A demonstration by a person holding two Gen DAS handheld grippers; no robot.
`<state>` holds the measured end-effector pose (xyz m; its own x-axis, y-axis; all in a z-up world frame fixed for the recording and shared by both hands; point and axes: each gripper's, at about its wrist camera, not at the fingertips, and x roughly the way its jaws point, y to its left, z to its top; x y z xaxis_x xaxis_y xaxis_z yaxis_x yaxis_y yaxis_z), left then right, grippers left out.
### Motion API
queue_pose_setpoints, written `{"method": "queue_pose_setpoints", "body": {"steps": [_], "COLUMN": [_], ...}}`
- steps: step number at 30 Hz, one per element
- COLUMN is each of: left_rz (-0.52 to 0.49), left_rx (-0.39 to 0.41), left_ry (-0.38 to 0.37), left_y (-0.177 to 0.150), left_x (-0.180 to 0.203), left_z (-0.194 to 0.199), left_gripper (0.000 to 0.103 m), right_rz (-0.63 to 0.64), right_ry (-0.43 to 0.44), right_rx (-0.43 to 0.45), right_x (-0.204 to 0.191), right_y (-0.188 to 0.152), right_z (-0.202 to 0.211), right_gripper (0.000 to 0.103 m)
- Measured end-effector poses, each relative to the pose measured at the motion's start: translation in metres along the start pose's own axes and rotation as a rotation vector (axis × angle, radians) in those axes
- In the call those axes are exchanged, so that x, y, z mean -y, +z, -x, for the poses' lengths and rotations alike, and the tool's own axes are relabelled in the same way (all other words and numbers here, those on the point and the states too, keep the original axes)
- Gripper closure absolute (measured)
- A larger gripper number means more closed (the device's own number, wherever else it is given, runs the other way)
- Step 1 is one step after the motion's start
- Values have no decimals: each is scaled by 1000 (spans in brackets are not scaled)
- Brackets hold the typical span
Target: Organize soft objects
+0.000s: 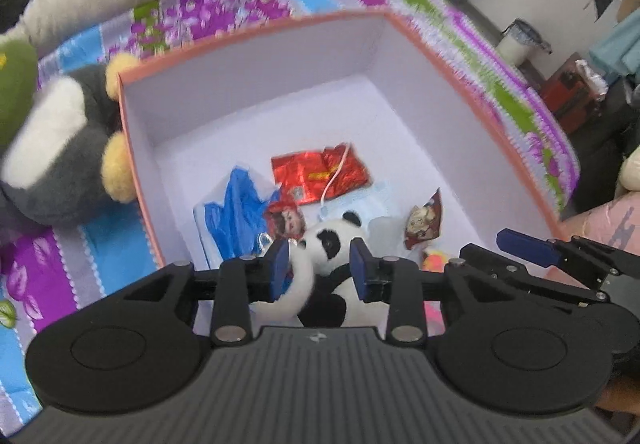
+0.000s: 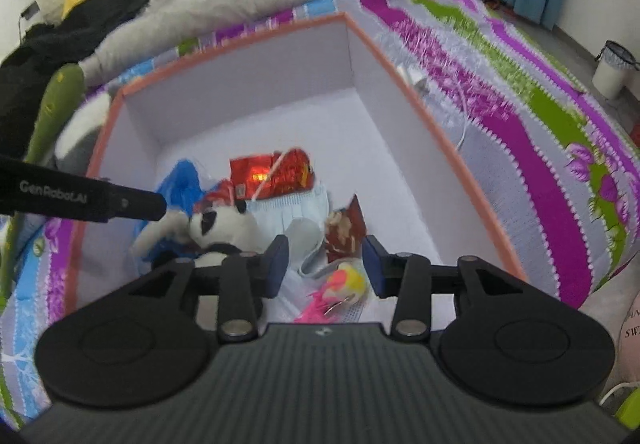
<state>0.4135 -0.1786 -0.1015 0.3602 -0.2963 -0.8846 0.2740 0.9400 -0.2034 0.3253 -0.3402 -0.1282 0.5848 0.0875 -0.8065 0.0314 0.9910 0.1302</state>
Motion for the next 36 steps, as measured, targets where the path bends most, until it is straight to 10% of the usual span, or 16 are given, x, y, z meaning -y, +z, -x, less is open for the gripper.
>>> {"method": "queue_pose_setpoints", "body": {"steps": [21, 36], "left_rz": [-187, -271], "left_rx": [384, 531], "left_ry": [-84, -62], "left_y": [-60, -150], "left_x": [36, 55], "left_z": [212, 268], "left_gripper": [64, 64], "right_rz": [-11, 2], "right_ry": [19, 25], "right_rx": [405, 479], "right_x": [-37, -56], "right_y": [-12, -76], "right_z": [197, 227], "right_gripper": [59, 59]}}
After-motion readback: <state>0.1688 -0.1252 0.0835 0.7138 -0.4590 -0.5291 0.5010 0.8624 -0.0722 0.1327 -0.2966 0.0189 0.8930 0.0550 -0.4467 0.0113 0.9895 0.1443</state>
